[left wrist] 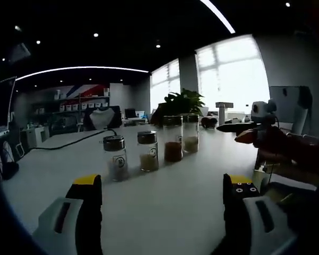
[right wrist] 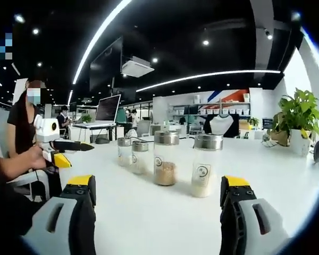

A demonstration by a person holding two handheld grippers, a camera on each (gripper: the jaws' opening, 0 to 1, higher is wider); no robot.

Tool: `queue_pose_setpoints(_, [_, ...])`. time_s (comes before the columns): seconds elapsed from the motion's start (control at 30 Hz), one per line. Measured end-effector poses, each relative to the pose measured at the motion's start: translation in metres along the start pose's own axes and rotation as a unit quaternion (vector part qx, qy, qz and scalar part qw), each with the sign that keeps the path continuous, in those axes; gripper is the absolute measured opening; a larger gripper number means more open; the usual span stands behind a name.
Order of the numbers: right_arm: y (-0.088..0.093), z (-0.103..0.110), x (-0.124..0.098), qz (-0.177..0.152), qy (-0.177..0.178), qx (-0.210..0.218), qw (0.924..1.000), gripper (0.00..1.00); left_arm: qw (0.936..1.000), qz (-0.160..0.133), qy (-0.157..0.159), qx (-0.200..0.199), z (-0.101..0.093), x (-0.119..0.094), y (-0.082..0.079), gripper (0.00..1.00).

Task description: Rotate the seasoning bottle until the label or dispensing opening points toward the visible target arrow and the bottle remains upright within the marked orientation range

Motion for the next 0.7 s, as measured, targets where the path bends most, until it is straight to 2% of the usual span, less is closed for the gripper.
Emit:
queue_pose_setpoints(0.23, [-0.008, -0.003, -0.005, 0.009, 0.014, 0.001, 0.9999, 0.99, 0.9998, -0.004, 0.007, -0.019, -0.005, 0.008, 0.006, 1.00])
queue_pose_setpoints(0.43, [-0.004, -0.002, -0.005, 0.019, 0.019, 0.014, 0.9995, 0.99, 0.9999, 0.005, 0.005, -0.010, -0.005, 0.008, 0.008, 1.00])
queue_pose_setpoints(0.5, [-0.001, -0.001, -0.003, 0.029, 0.021, 0.017, 0.9992, 0.99, 1.0000, 0.005, -0.001, 0.000, -0.004, 0.007, 0.007, 1.00])
queue_pose_setpoints(0.57, [0.005, -0.002, -0.003, 0.057, 0.039, 0.009, 0.9976, 0.99, 1.0000, 0.004, -0.001, 0.003, -0.002, 0.006, 0.007, 1.00])
queue_pose_setpoints(0.63, [0.008, -0.001, -0.002, 0.062, 0.050, -0.004, 0.9968, 0.99, 0.9999, -0.007, -0.003, -0.008, 0.002, 0.005, 0.009, 1.00])
queue_pose_setpoints(0.7, [0.009, -0.001, -0.001, 0.067, 0.051, 0.000, 0.9964, 0.99, 0.9998, -0.011, 0.000, -0.015, 0.006, 0.004, 0.011, 1.00])
Point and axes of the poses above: the point that each gripper's makers call its tool centre point, and the gripper's own axes: x roughly forward along the fingers, z roughly to its left, y roughly out of its underside, the point moved 8 cm from there along -x, roughly backward along the fingers, and after that the axes turned 10 degrees about x, right-handed, at the moved point
